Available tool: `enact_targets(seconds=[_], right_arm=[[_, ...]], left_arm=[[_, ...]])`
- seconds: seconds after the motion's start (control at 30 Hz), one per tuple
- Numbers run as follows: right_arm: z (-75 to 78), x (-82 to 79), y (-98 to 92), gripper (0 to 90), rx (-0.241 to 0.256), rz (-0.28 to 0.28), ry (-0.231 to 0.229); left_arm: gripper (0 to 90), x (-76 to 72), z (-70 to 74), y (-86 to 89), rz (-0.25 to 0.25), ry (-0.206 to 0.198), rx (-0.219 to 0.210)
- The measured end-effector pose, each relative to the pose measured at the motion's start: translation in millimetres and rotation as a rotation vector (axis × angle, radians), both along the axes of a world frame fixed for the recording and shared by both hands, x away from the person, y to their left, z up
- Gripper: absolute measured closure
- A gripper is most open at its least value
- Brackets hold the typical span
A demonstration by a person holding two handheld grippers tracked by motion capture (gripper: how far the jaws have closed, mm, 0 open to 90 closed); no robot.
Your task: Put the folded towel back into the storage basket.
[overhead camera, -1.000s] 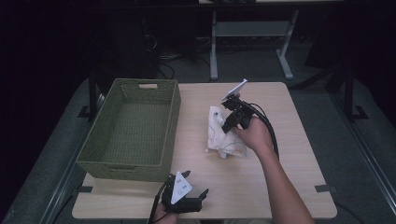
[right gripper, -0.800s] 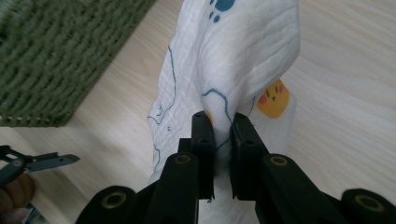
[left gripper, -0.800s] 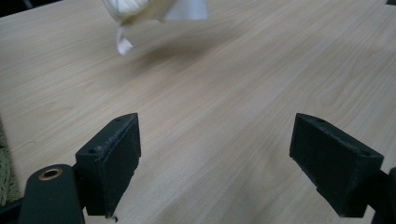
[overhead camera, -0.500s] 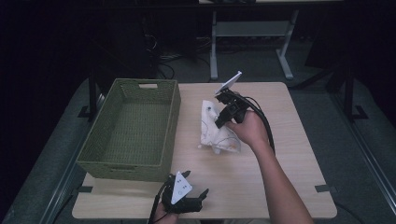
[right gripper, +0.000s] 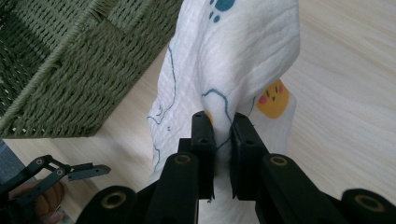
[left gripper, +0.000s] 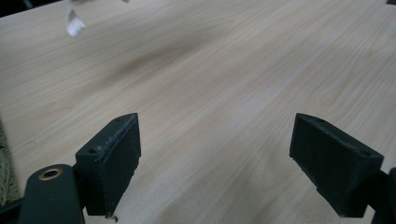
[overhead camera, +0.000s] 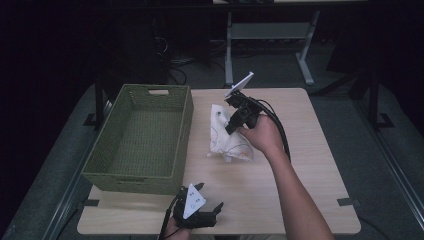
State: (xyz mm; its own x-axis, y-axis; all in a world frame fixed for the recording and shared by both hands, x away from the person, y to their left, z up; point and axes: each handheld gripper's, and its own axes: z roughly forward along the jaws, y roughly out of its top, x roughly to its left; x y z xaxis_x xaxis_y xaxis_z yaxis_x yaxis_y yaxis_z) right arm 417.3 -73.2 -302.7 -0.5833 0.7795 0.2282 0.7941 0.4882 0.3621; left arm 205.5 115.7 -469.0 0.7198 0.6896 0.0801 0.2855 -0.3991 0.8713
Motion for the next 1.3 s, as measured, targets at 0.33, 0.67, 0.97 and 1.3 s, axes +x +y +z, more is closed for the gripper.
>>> enact_targets(seconds=[0.33, 0.67, 0.97, 1.3], right_arm=[[18.2, 0.6, 12.4, 81.4, 0.013, 0.014, -0.017], [35.8, 2.2, 33.1, 81.3, 0.035, 0.044, -0.027], [51.7, 2.8, 51.9, 81.3, 0.057, 0.070, -0.040], [62.4, 2.7, 72.0, 81.3, 0.074, 0.104, -0.047]], left_arm=[[16.7, -0.1, -0.1, -0.4, 0.000, -0.002, 0.002], [16.7, 0.0, 0.0, -0.3, 0.001, -0.003, 0.006], [16.7, 0.1, -0.1, -0.1, 0.001, -0.004, 0.002], [16.7, 0.3, -0.1, -0.1, 0.000, -0.005, 0.003]])
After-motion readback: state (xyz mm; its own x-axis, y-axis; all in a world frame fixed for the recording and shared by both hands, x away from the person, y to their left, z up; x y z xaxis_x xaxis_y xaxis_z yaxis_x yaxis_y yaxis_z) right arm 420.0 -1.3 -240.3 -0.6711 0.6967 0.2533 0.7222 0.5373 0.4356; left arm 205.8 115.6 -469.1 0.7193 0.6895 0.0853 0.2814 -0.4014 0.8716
